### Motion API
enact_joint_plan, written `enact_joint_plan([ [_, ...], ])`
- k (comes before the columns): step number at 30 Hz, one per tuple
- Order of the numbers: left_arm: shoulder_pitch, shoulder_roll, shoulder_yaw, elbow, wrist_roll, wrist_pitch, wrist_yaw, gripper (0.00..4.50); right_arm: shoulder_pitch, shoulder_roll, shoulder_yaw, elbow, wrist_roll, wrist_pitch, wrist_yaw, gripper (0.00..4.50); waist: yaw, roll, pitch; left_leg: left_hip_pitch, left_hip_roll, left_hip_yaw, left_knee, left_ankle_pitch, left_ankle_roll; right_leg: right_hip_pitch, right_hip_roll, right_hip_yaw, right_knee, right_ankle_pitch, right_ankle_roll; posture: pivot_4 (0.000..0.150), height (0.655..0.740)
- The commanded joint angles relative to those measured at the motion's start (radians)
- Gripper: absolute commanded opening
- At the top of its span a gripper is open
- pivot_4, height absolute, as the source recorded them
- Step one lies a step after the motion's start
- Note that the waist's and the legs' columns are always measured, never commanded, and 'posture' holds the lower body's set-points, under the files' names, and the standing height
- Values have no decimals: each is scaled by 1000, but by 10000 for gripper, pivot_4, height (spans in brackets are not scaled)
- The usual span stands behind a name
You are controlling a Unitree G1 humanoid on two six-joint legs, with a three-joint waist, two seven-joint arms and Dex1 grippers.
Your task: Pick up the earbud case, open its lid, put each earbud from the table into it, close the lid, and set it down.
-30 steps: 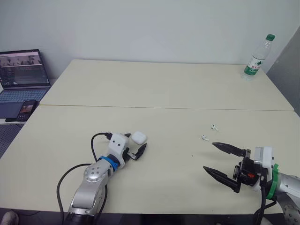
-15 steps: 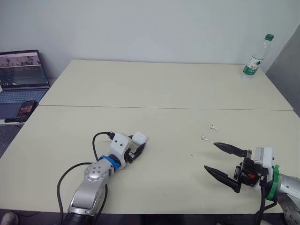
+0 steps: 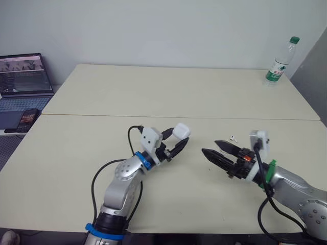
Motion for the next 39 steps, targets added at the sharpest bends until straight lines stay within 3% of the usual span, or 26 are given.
enact_joint_plan([
  [1,-31,-39,-17,-1,-18,-38,0,27379,-83,18,37,14,243,16,-221,45000,-1,0,0,0,0,0,0,0,0,0,1,0,0,0,0,1500,7389],
  [7,-27,-38,-44,17,19,-111,-16,27379,-182,60,110,73,442,-55,-516,45000,-1,0,0,-1,0,-1,0,0,0,0,3,0,0,-1,2,1500,7389],
  [15,-17,-15,-59,21,19,-140,-52,27379,-225,58,128,112,508,-88,-594,45000,0,0,0,-1,0,-1,0,0,0,-1,2,0,-1,-1,2,1500,7389],
  [22,-25,59,-81,33,5,-161,-168,27379,-285,-78,126,201,670,1,-527,45000,-1,0,0,-1,1,0,0,0,1,-1,2,0,-1,-1,2,1500,7389],
  [38,-62,123,-85,93,-10,-204,-344,27379,-392,-217,160,382,677,262,-278,45000,0,0,0,-2,1,0,0,0,1,-2,0,-1,-2,-1,2,1500,7389],
  [39,-61,124,-85,93,-9,-204,-347,27379,-395,-219,162,386,677,266,-276,43243,0,0,0,-2,1,-1,0,0,1,-2,0,0,-2,-1,2,1500,7389],
])
